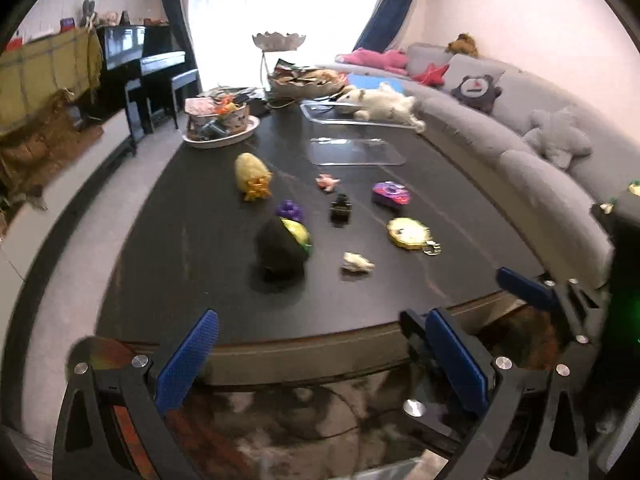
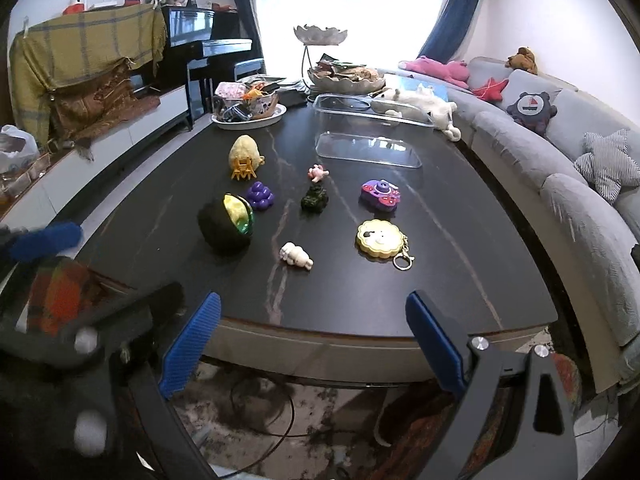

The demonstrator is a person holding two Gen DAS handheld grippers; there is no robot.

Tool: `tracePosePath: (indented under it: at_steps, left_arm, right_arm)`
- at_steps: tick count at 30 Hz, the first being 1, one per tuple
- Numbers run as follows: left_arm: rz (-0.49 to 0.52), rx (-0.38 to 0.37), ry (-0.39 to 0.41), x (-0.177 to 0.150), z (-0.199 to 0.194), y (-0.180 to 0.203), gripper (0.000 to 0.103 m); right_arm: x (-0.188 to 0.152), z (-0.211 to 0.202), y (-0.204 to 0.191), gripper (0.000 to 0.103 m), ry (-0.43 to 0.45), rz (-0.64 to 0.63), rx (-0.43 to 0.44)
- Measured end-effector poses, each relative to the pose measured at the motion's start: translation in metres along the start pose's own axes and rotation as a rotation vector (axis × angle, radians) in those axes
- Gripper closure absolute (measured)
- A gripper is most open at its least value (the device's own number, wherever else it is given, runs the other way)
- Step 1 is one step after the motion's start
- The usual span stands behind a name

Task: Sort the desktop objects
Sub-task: 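Move the left tool toward the black-and-yellow ball while the right tool approaches the yellow keychain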

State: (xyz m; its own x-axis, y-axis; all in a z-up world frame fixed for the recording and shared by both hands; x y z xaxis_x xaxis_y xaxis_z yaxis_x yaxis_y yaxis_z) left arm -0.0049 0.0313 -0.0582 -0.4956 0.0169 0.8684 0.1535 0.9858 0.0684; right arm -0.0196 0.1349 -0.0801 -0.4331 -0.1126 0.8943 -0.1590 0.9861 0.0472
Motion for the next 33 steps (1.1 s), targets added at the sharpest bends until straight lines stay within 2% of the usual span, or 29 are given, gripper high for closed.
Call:
tracePosePath:
  at_steps: [3,5,9,11,15,20,23,28,33]
  left_arm:
    - [0.010,0.012,0.013,0.000,-0.005,0.003,0.001]
    - [-0.005,0.042,-0.012,-0.003,-0.003,0.001,0.001]
    - [-0.059,0.253,-0.015,-0.007,-0.006,-0.010,0.001]
    - [-0.066,0.291,0.005,-0.007,-0.008,-0.010,0.001]
    - [-0.082,0.269,0.026,-0.005,-0.009,-0.006,0.001]
    - [-0.071,0.221,0.005,-0.002,0.002,0.003,0.001]
    - [-0.119,0.165,0.000,-0.004,0.008,0.006,0.001]
    - [-0.141,0.155,-0.009,-0.001,0.018,0.007,0.001]
    - [-0.142,0.223,-0.003,0.004,0.025,0.000,0.001]
  right_arm:
    - [-0.003,-0.005,0.004,0.010,0.000,0.007,0.000]
    - [-0.003,-0.006,0.005,0.010,-0.002,-0.005,-0.011]
    - [-0.004,-0.001,0.008,0.011,-0.014,-0.007,-0.020]
    - [-0.004,0.001,0.010,0.011,-0.026,-0.004,-0.026]
    - [-0.003,0.002,0.014,0.012,-0.034,0.003,-0.013]
    - [-0.002,0.005,0.020,0.012,-0.046,0.005,-0.021]
    - [-0.001,0.006,0.023,0.012,-0.054,0.006,-0.025]
    - [0.004,0.012,0.027,0.012,-0.050,-0.002,-0.049]
    - [0.008,0.023,0.028,0.012,-0.058,0.009,-0.050]
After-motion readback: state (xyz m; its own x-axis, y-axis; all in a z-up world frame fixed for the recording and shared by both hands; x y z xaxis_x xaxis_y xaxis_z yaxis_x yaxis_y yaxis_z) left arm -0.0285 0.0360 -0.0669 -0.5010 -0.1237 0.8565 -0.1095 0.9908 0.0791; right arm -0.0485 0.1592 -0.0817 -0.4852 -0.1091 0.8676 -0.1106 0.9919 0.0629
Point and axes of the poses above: each gripper's, at about its wrist camera, not at the fingertips, and z roughly the way its jaws point, y to its right, x to its top, the point moved 8 cm from there along z, roughly the way its jaws point, and after that the axes turned 15 degrees about y, right-handed, at the moved point
